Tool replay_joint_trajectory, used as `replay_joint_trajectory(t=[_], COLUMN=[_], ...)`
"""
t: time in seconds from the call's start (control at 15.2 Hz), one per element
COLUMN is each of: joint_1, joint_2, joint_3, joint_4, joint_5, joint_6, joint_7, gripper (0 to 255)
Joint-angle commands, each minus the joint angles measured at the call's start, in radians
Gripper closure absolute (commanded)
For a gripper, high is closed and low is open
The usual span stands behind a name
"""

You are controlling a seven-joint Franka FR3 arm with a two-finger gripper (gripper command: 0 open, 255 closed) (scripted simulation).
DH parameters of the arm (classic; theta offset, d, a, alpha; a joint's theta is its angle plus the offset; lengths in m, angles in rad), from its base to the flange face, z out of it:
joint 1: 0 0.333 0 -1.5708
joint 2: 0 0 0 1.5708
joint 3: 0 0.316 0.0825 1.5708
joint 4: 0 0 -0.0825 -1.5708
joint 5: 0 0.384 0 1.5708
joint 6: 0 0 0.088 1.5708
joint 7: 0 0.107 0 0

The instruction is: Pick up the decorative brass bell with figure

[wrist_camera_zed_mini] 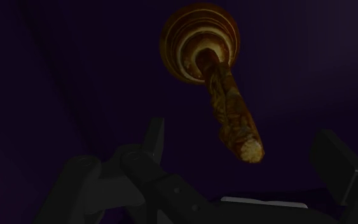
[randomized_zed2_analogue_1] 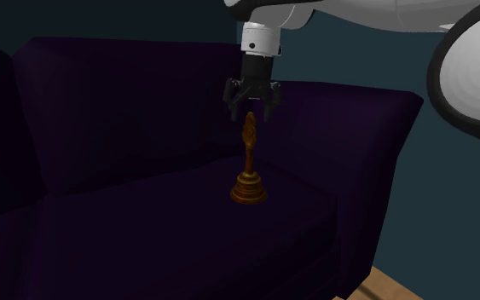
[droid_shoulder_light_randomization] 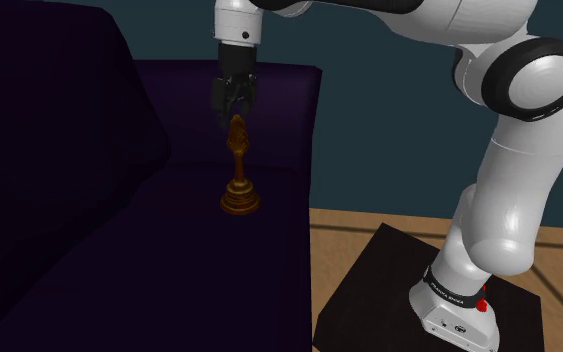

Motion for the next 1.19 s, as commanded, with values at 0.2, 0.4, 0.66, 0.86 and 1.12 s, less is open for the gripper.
replay_joint_trajectory(t=[0.2, 0.4, 0.66, 0.86, 1.12], joint_1=[0.000, 0.000, -0.001, 0.002, 0.008], joint_2=[-0.004, -0.004, -0.004, 0.015, 0.048], joint_3=[0.000, 0.000, 0.000, 0.001, 0.004], joint_4=[-0.014, -0.014, -0.015, 0.052, 0.152], joint_5=[0.001, 0.001, 0.001, -0.004, -0.012], joint_6=[0.011, 0.011, 0.012, -0.036, -0.104], joint_7=[0.000, 0.000, -0.001, 0.005, 0.015], gripper=[255, 255, 255, 255, 255])
